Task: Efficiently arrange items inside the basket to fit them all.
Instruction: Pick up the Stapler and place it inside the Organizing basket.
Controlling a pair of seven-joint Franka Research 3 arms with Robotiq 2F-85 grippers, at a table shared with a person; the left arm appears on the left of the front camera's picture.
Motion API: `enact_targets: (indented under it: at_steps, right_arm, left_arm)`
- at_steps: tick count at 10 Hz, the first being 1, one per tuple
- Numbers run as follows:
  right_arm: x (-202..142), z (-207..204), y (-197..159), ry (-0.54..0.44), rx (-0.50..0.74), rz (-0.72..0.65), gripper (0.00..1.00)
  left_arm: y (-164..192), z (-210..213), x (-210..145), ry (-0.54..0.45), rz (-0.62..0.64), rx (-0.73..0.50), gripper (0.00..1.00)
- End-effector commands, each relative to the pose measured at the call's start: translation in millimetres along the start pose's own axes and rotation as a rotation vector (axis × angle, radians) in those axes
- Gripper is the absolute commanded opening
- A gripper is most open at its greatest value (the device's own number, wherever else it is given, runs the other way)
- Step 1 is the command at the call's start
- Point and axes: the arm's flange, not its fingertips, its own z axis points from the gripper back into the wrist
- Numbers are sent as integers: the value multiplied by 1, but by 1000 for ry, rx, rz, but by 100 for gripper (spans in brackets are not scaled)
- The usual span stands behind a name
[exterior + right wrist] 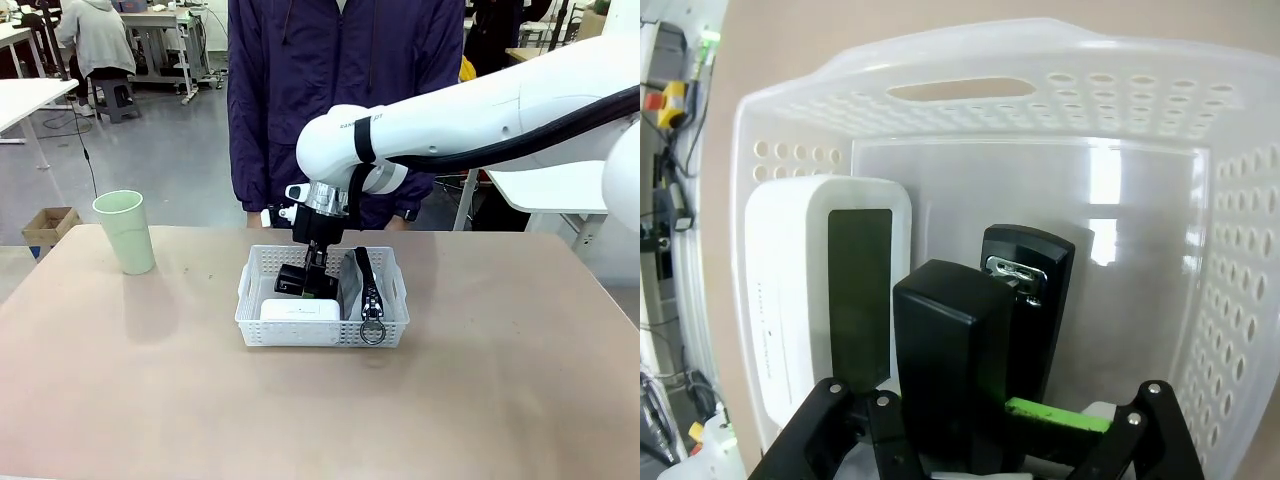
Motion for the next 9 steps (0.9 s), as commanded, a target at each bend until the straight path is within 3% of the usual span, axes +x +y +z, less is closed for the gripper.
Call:
enact_targets:
  at_steps: [1, 6, 7, 8, 9]
  right_arm:
    - [13, 7, -7, 49, 21, 4, 20]
    - [13, 5, -9, 82, 49, -8, 20]
    - [11, 4, -10, 90, 55, -10, 66]
    - [11, 2, -11, 105, 56, -15, 80]
    - [11, 2, -11, 108, 56, -17, 100]
  left_arm:
    - [-2, 0, 1, -6, -16, -19, 100]
    - [-2, 0, 1, -6, -16, -19, 100]
    - [-2, 0, 1, -6, -16, -19, 100]
    - [-2, 0, 1, -6, -16, -19, 100]
    - [-2, 0, 1, -6, -16, -19, 100]
